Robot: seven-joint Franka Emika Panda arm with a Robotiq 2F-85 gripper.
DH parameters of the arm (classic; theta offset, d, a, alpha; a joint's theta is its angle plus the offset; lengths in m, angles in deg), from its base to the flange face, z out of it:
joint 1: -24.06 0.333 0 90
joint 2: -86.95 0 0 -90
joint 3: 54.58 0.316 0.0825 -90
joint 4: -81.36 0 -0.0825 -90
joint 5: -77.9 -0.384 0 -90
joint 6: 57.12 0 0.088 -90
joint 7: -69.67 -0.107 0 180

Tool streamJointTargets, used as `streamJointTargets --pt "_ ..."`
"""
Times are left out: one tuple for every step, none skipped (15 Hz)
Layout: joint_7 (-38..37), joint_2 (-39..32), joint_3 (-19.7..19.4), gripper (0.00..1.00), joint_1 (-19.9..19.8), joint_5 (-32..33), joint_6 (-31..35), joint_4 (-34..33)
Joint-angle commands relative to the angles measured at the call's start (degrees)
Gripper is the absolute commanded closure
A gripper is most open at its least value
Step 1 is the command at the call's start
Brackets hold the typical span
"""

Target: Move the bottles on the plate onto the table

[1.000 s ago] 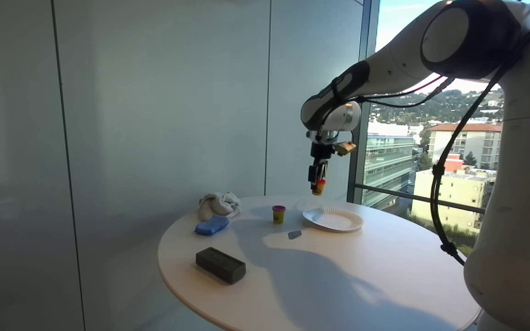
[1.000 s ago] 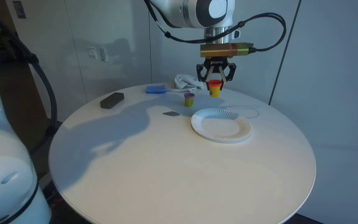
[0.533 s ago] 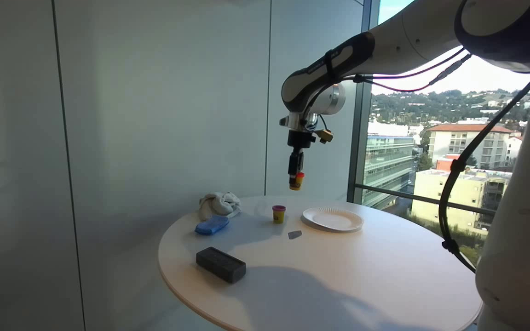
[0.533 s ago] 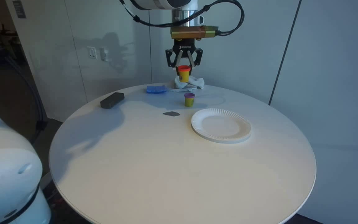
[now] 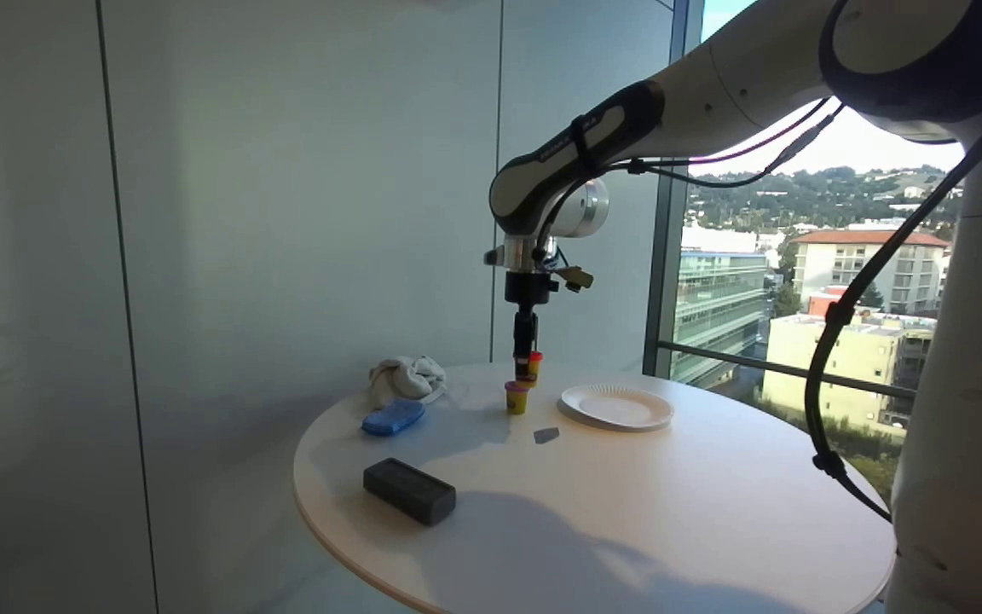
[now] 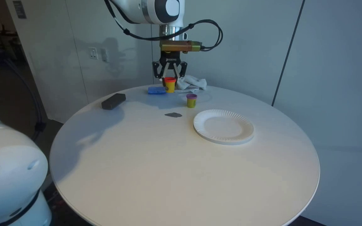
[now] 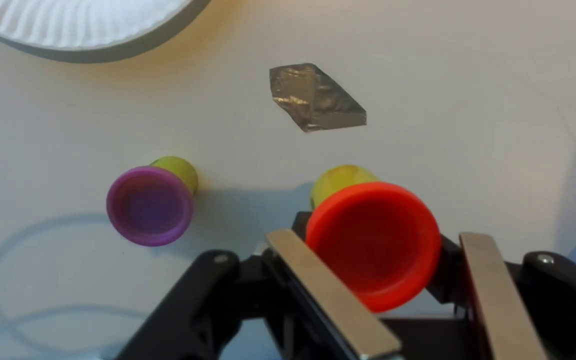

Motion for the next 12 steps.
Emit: streamJointTargets --pt "2.0 -3.6 0.3 0.77 -0.3 -1.0 0.6 -1.1" --pt "2.3 -4.4 0.5 0.77 -0.3 -1.5 0.6 -1.2" --pt "2.1 -5.6 0.5 0.77 -0.5 -1.7 0.8 -1.5" --pt "2.0 -6.3 0.6 0.77 -0.6 -1.9 0.9 -1.6" --pt "2.0 -7.2 0.7 0.77 -0.8 -2.2 1.2 -1.8" --pt "1.4 -7.9 0.7 0.77 -0.9 -2.1 1.5 -1.9" --pt "1.4 -8.6 0.7 0.77 -1.1 -2.3 1.7 -2.2" --pt "1.3 -9.0 0.7 0.77 -1.2 -2.3 2.2 -2.3" --pt "1.4 -9.3 0.7 0.77 -1.4 -2.2 3.0 -2.3" --pt "1.0 -9.7 0.7 0.77 -1.5 -1.9 3.5 -2.4" --pt "0.4 -9.9 0.7 0.27 -1.7 -1.9 4.0 -2.5" --pt "0.1 -10.1 0.7 0.25 -1.8 -1.8 4.0 -2.7"
